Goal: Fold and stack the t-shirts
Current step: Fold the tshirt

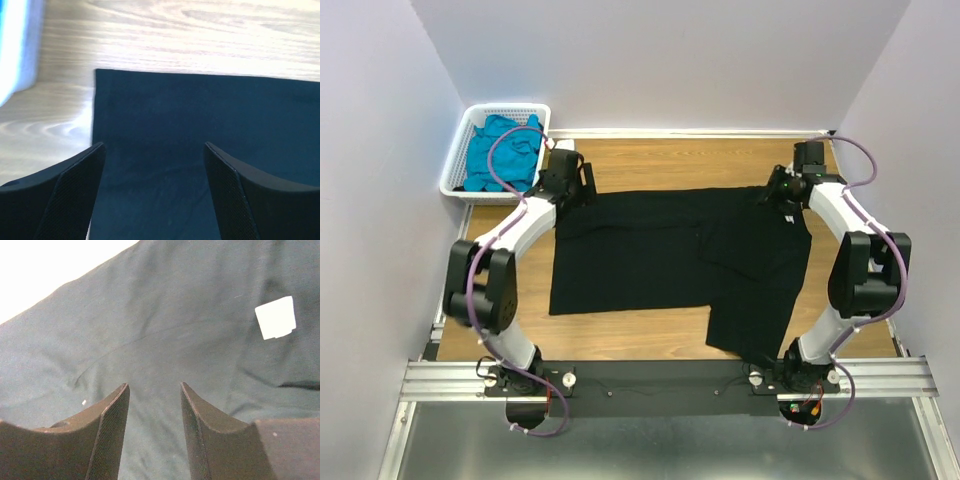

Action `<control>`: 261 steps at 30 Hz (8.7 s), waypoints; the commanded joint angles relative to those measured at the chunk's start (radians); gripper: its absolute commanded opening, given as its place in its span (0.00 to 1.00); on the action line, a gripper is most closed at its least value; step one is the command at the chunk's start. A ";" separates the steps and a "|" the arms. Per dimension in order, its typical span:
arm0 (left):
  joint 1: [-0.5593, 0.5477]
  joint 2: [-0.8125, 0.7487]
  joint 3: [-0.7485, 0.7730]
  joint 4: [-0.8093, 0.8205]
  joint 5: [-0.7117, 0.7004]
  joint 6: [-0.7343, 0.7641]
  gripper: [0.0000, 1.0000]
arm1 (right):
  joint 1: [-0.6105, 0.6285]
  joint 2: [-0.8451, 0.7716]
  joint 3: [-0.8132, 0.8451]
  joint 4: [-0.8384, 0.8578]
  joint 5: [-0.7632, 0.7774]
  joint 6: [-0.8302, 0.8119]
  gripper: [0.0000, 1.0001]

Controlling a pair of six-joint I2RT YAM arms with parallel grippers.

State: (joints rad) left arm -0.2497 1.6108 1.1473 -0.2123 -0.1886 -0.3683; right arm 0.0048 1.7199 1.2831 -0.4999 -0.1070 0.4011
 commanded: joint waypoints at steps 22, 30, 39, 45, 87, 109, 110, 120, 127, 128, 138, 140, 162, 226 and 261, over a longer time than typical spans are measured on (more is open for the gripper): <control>0.073 0.524 0.399 -0.186 0.123 -0.024 0.78 | -0.299 0.404 0.073 0.135 -0.031 0.079 0.49; 0.086 0.652 0.555 -0.251 0.104 -0.037 0.74 | -0.299 0.471 0.151 0.135 0.020 0.051 0.49; 0.075 0.462 0.511 -0.210 0.120 -0.112 0.78 | -0.298 0.357 0.170 0.135 -0.049 0.025 0.52; 0.015 0.322 0.396 -0.112 0.155 -0.170 0.78 | -0.293 0.284 0.193 0.161 -0.144 0.028 0.52; 0.122 0.787 0.867 -0.225 0.261 -0.163 0.66 | -0.344 0.618 0.440 0.353 -0.210 0.203 0.58; -0.111 -0.176 -0.039 -0.248 -0.044 -0.190 0.87 | -0.161 -0.153 -0.103 -0.014 0.208 -0.054 0.79; -0.121 -0.237 -0.082 -0.269 -0.054 -0.199 0.87 | -0.155 -0.210 -0.132 -0.022 0.219 -0.050 0.79; -0.200 -0.339 -0.420 -0.286 -0.043 -0.337 0.82 | -0.069 -0.332 -0.304 -0.035 0.185 -0.016 0.83; -0.217 -0.258 -0.403 -0.269 -0.037 -0.328 0.69 | -0.062 -0.348 -0.295 -0.037 0.173 -0.022 0.83; -0.217 -0.249 -0.400 -0.265 -0.037 -0.324 0.66 | -0.062 -0.349 -0.295 -0.037 0.173 -0.025 0.83; -0.221 -0.161 -0.382 -0.262 -0.037 -0.307 0.60 | -0.058 -0.347 -0.304 -0.032 0.173 -0.024 0.83; -0.221 -0.154 -0.382 -0.262 -0.034 -0.304 0.60 | -0.058 -0.344 -0.307 -0.032 0.174 -0.025 0.83; -0.244 -0.103 -0.406 -0.249 0.008 -0.265 0.00 | -0.058 -0.376 -0.320 -0.034 0.268 -0.013 0.83; -0.140 -0.270 -0.439 -0.167 0.051 -0.149 0.00 | -0.439 -0.125 -0.475 0.103 0.024 0.015 0.37; 0.079 -0.175 -0.187 -0.251 0.114 -0.060 0.00 | -0.425 -0.202 -0.194 -0.075 0.061 0.035 0.01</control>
State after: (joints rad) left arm -0.1844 1.3590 0.8886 -0.4763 -0.0242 -0.4725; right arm -0.4278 1.4506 1.0134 -0.5964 -0.0429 0.4694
